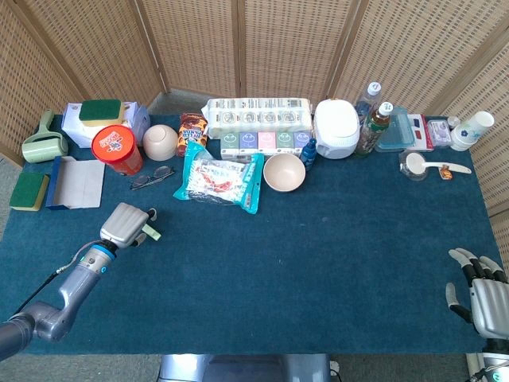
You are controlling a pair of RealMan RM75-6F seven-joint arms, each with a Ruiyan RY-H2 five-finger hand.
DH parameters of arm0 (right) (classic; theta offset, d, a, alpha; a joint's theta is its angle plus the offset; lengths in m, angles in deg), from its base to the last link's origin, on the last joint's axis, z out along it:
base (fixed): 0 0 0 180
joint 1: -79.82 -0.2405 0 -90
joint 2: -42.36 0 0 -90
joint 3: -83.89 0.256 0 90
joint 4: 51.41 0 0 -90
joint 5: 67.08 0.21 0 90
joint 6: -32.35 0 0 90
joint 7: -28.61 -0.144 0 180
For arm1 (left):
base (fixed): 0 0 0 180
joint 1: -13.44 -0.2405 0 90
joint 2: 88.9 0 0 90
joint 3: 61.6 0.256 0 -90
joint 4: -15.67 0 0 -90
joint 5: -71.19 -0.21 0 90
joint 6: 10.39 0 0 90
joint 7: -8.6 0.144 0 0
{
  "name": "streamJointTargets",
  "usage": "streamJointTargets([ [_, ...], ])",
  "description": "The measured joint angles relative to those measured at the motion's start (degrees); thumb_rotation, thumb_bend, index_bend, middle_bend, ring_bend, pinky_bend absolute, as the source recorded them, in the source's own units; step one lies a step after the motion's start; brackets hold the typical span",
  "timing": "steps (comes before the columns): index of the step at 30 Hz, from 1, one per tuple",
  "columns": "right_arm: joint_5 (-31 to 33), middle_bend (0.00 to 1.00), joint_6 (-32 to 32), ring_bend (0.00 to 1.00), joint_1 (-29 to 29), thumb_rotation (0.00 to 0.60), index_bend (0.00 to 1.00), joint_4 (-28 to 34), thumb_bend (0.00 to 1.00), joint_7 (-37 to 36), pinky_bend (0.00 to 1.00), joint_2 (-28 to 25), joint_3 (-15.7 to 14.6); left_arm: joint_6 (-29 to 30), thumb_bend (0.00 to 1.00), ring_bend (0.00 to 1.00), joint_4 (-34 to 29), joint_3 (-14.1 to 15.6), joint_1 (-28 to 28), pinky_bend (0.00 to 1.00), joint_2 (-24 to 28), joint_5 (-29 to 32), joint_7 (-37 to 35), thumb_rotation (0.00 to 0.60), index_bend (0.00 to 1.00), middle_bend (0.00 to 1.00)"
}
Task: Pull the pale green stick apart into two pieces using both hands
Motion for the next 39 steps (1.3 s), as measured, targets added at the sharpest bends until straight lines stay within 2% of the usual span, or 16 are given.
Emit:
streamJointTargets([
  [23, -0.12, 0.23, -0.47, 0.29, 0.91, 0.600, 0.20, -1.10, 0.52, -1.67, 0.17, 0.58, -0.14, 1.24, 0.27, 0.93, 0.29, 1.09, -0.17, 0.90, -1.01, 0.03, 1.75, 0.600, 0.37, 0.96],
  [39, 0.07, 0.23, -0.67, 0.29, 1.50, 0.600, 0.20, -1.77, 0.52, -2.75, 0.17, 0.72, -0.22, 2.05, 0.27, 0.93, 1.47, -0.11, 0.45, 0.90, -3.42, 1.11, 4.51, 0.600, 0.36, 0.96],
])
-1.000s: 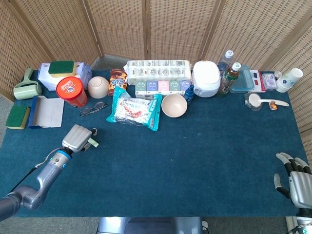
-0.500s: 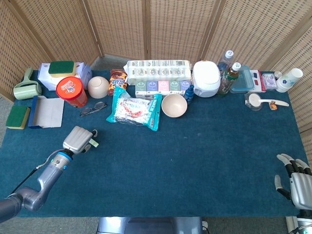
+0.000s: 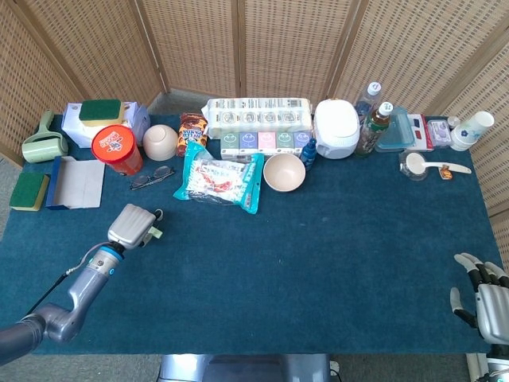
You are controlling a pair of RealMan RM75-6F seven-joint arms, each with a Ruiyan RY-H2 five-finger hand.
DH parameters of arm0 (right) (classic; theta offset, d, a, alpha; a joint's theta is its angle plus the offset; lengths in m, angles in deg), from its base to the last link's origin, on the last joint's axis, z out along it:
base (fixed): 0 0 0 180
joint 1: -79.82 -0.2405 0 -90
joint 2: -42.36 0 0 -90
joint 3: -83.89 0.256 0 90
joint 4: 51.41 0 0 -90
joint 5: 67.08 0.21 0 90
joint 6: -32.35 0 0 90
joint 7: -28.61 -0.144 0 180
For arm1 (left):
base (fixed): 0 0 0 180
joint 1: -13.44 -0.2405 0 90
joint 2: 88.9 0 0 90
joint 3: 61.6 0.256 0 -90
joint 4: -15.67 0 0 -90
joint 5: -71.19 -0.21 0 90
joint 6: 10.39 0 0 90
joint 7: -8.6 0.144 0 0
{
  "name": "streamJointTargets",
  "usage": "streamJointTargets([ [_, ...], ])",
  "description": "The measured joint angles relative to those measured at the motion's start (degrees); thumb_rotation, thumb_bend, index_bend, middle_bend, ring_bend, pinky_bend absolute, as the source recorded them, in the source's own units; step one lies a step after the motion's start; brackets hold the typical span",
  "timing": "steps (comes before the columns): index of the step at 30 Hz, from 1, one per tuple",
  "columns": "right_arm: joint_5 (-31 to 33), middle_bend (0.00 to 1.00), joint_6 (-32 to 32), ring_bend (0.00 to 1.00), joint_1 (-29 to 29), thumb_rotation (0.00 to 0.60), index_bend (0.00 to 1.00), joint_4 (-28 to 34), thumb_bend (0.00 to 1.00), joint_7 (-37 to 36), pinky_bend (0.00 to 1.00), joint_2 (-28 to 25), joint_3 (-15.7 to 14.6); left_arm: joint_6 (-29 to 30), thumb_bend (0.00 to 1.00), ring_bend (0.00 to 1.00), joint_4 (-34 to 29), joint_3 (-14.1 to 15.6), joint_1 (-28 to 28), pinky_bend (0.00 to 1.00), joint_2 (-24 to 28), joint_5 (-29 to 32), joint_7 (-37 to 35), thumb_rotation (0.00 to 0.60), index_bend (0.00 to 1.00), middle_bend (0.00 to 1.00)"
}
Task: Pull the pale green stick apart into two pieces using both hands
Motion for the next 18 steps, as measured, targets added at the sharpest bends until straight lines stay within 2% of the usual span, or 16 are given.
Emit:
streamJointTargets([
  [11, -0.24, 0.23, -0.86, 0.29, 0.60, 0.600, 0.20, 0.06, 0.52, -0.20, 0.18, -0.12, -0.03, 0.34, 0.27, 0.93, -0.49, -2.06, 0.96, 0.90, -2.51, 2.13, 1.79, 0.600, 0.35, 0.96],
  [18, -0.53, 0.23, -1.42, 0.29, 0.91, 0.600, 0.20, 0.54, 0.52, -0.15, 0.17, -0.27, -0.01, 0.69, 0.27, 0.93, -2.65, -2.14, 0.68, 0.90, -0.49, 2.37, 0.95, 0.600, 0.37, 0.95],
])
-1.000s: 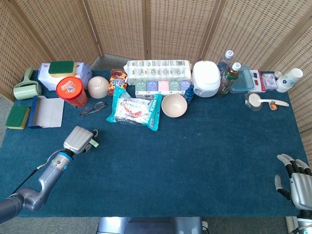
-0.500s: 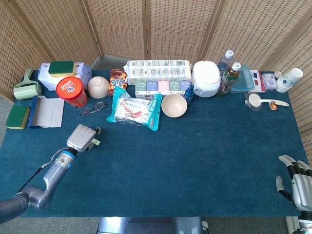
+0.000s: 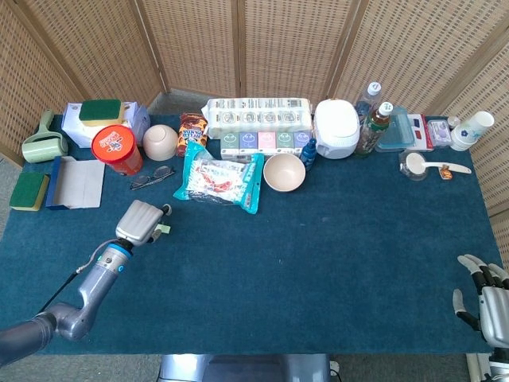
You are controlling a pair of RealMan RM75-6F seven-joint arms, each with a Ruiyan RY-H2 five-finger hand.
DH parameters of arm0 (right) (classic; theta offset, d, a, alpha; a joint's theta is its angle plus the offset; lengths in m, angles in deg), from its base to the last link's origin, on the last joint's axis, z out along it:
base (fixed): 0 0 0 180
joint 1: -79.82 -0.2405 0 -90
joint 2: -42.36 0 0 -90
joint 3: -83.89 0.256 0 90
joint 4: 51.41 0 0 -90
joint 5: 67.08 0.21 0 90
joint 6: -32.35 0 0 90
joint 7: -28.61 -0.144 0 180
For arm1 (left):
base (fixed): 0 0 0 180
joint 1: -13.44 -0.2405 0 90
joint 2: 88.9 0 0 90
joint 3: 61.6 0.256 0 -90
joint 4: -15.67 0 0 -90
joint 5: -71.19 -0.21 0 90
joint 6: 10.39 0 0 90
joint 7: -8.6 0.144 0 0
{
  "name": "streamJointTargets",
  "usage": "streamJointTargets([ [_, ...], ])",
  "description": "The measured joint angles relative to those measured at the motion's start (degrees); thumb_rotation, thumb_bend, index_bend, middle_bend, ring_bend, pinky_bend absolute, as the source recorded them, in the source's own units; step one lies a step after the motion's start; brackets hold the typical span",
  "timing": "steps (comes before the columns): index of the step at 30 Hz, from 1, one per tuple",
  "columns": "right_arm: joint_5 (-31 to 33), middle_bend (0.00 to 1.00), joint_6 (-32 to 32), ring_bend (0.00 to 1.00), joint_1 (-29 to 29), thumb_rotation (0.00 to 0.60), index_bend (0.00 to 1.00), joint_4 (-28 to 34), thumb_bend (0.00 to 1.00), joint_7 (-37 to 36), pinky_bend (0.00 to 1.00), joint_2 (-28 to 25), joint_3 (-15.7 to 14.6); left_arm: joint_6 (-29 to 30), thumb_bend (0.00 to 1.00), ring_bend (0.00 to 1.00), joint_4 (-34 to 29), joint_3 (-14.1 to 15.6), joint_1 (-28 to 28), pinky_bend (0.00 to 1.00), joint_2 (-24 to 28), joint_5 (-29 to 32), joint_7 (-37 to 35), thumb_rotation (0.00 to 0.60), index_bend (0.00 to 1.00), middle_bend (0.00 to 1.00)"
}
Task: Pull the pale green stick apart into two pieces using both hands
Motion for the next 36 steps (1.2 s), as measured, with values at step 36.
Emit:
streamJointTargets([
  [36, 0.39, 0.23, 0.67, 0.29, -0.23, 0.600, 0.20, 1.05, 0.52, 1.39, 0.17, 0.01, 0.51, -5.46, 0.27, 0.92, 4.45, 1.52, 1.14, 0.90, 1.41, 2.01, -2.90, 0.600, 0.42, 0.95],
])
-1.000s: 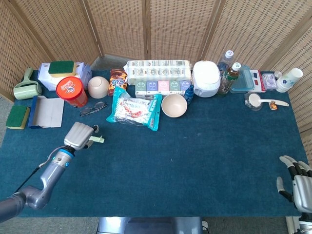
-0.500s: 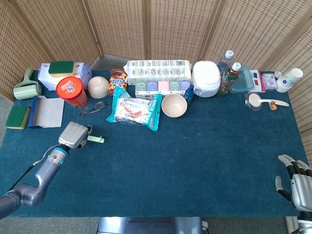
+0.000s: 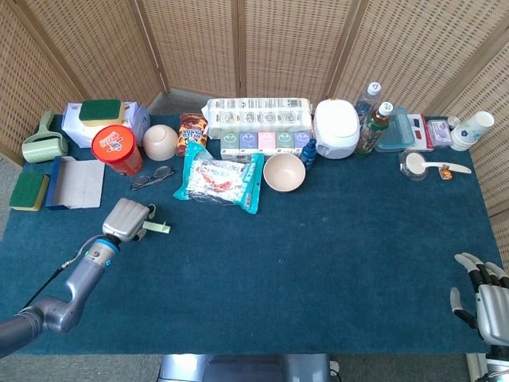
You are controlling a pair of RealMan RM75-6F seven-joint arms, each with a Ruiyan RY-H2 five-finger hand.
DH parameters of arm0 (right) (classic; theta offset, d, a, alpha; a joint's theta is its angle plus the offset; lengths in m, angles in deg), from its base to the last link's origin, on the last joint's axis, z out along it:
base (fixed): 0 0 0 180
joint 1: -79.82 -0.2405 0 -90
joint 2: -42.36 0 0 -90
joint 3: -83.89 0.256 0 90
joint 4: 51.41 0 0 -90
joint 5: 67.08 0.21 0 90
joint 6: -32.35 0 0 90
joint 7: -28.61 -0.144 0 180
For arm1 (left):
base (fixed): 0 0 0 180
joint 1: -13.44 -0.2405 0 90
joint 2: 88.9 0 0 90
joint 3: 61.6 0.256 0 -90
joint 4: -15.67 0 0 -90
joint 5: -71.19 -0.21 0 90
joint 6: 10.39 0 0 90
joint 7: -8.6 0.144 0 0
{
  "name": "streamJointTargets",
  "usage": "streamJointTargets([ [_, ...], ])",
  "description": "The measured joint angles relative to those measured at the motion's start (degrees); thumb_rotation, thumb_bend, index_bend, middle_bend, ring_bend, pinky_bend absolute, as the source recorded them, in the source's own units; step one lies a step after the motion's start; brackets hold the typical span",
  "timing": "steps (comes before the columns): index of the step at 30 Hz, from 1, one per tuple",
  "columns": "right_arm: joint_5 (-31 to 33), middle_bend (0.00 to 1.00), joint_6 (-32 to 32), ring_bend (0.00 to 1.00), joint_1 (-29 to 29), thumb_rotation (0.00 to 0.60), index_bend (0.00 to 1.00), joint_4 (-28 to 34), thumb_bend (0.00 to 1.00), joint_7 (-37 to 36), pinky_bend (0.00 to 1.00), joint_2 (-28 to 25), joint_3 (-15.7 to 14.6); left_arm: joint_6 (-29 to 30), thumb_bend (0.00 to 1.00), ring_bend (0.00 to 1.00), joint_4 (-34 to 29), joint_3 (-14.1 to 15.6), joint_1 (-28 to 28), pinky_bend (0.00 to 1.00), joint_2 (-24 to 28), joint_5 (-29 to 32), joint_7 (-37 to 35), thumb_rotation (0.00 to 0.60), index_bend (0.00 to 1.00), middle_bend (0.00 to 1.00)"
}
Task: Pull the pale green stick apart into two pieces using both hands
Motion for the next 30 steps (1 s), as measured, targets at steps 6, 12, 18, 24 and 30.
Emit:
streamJointTargets([
  [6, 0.03, 0.23, -0.14, 0.29, 0.17, 0.600, 0.20, -0.21, 0.52, -0.11, 0.17, 0.13, -0.03, 0.20, 0.27, 0.92, -0.06, 0.09, -0.10, 0.90, -0.07, 0.15, 0.04, 0.600, 0.44, 0.95],
  [12, 0.00, 0.24, -0.29, 0.29, 0.27, 0.600, 0.20, -0.30, 0.52, -0.24, 0.17, 0.20, 0.02, 0.22, 0.28, 0.92, 0.07, 0.01, -0.11, 0.90, -0.29, 0.45, -0.05, 0.600, 0.45, 0.95],
  [18, 0.11, 0.24, -0.43, 0.29, 0.48, 0.600, 0.20, -0.44, 0.52, -0.37, 0.17, 0.36, -0.02, 0.16, 0.27, 0.92, 0.25, 0.02, -0.10, 0.90, -0.49, 0.68, 0.02, 0.600, 0.45, 0.95],
  [24, 0.09, 0.24, -0.57, 0.29, 0.70, 0.600, 0.21, -0.48, 0.52, -0.54, 0.17, 0.36, -0.09, -0.29, 0.27, 0.92, -0.03, -0.15, 0.11, 0.90, -0.40, 1.26, 0.35, 0.600, 0.45, 0.95],
  [30, 0.11, 0.24, -0.65, 0.30, 0.91, 0.600, 0.21, -0.62, 0.52, -0.68, 0.17, 0.42, -0.18, -0.67, 0.28, 0.92, -0.61, -0.25, 0.31, 0.90, -0.12, 1.86, 1.06, 0.600, 0.48, 0.95],
])
